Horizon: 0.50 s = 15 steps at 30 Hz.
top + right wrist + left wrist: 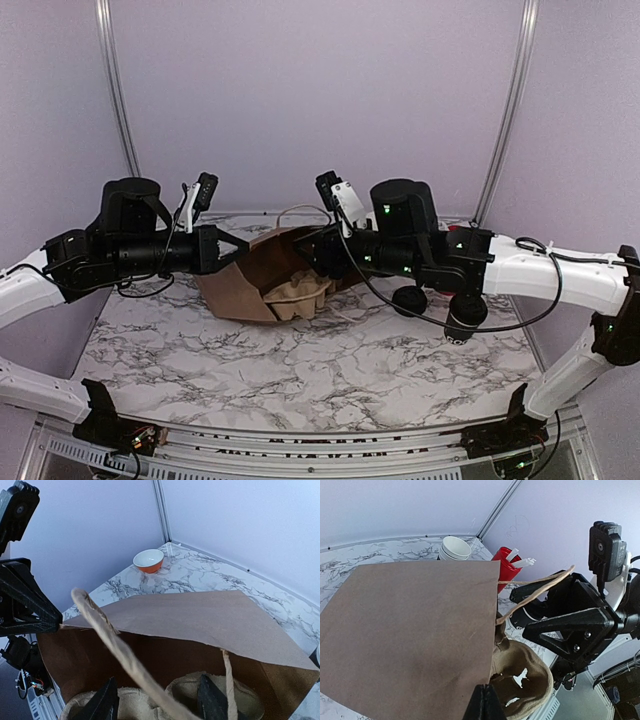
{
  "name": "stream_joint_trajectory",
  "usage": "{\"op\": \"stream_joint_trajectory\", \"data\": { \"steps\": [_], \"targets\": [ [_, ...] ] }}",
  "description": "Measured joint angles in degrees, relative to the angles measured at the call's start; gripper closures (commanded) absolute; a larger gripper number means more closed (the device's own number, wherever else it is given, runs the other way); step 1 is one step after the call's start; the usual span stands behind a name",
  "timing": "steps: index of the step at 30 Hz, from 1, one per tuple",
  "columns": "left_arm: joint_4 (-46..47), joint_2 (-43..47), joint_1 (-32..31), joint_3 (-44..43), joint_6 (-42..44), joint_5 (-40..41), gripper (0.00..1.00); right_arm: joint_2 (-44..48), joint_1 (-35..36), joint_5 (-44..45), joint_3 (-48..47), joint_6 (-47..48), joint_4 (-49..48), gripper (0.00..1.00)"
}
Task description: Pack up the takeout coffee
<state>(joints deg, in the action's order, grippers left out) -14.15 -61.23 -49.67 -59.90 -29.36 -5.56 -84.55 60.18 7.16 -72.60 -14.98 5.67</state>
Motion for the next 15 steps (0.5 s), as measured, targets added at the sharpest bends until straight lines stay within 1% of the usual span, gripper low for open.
{"op": "stream_joint_trajectory", "data": {
  "steps": [6,15],
  "targets": [
    [0.52,0.0,-0.02,0.33,-0.02,0.83,1.0,0.33,0.15,-2.45,1.29,0.2,2.82,0.45],
    [2.1,-0.48,-0.74,4.11,-1.16,1.9,1.0,2.62,3.34,-2.73,10.47,0.13,5.18,0.42]
  ]
}}
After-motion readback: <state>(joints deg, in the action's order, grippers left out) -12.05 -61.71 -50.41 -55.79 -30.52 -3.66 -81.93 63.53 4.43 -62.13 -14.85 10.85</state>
